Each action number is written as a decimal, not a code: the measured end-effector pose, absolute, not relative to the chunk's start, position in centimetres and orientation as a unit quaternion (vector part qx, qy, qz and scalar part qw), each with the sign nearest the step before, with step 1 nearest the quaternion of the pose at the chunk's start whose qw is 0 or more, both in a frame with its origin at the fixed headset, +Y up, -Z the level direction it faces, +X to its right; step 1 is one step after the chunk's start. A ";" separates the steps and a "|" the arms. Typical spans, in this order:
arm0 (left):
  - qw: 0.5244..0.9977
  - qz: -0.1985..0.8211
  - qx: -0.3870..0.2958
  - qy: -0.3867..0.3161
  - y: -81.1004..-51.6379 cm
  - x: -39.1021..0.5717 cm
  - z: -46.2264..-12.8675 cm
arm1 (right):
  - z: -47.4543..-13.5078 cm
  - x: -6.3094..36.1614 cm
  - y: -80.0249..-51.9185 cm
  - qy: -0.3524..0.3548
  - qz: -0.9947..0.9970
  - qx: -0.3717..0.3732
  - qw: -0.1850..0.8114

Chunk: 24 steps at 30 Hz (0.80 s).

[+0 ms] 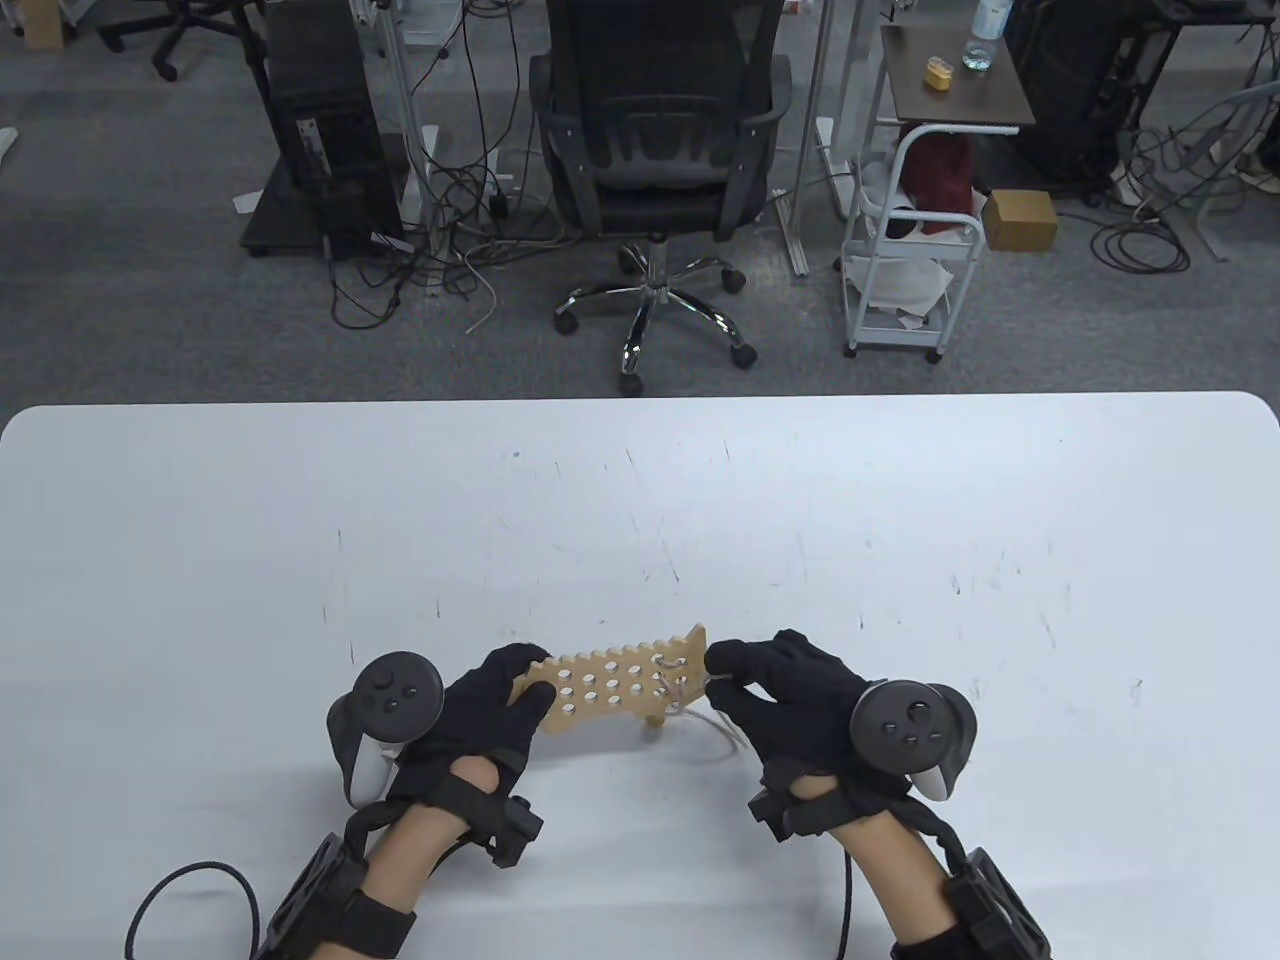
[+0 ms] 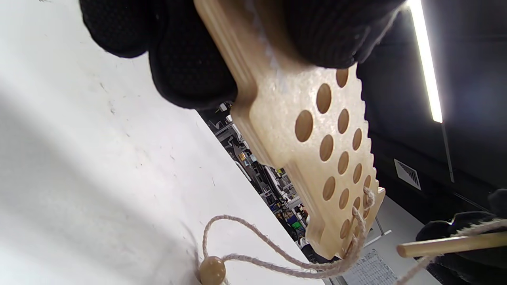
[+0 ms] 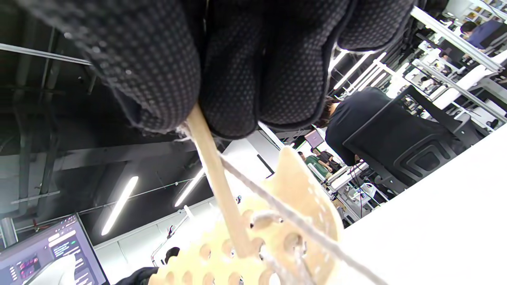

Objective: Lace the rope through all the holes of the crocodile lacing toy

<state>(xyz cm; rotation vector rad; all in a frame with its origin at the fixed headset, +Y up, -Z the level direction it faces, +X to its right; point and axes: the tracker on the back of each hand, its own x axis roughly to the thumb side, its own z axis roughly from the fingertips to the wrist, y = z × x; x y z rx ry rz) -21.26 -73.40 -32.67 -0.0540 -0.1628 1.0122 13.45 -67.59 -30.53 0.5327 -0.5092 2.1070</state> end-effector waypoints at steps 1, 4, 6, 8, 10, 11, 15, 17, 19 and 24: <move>0.869 0.487 -0.029 -0.078 -73.4 -21.2 -32.6 | -30.4 13.3 -67.6 -0.207 0.848 0.217 0.437; 0.864 0.495 -0.038 -0.081 -73.5 -21.0 -32.6 | -30.2 13.0 -67.6 -0.214 0.850 0.224 0.426; 0.862 0.498 -0.043 -0.083 -73.5 -20.9 -32.5 | -30.1 12.7 -67.6 -0.217 0.856 0.229 0.409; 0.860 0.501 -0.046 -0.085 -73.5 -20.8 -32.5 | -30.0 12.5 -67.6 -0.220 0.861 0.232 0.395; 0.856 0.507 -0.047 -0.086 -73.5 -20.8 -32.5 | -29.9 12.3 -67.7 -0.223 0.865 0.235 0.384; 0.854 0.511 -0.048 -0.086 -73.5 -20.8 -32.5 | -29.8 12.2 -67.7 -0.224 0.866 0.236 0.380; 0.852 0.514 -0.047 -0.085 -73.5 -20.8 -32.4 | -29.7 12.0 -67.9 -0.228 0.866 0.242 0.373; 0.852 0.514 -0.047 -0.085 -73.5 -20.8 -32.4 | -29.6 11.9 -68.0 -0.230 0.864 0.245 0.374; 0.852 0.515 -0.047 -0.085 -73.5 -20.8 -32.4 | -29.6 11.9 -68.0 -0.232 0.864 0.245 0.375; 0.845 0.527 -0.052 -0.080 -73.5 -20.8 -32.4 | -29.6 12.0 -68.0 -0.237 0.858 0.242 0.386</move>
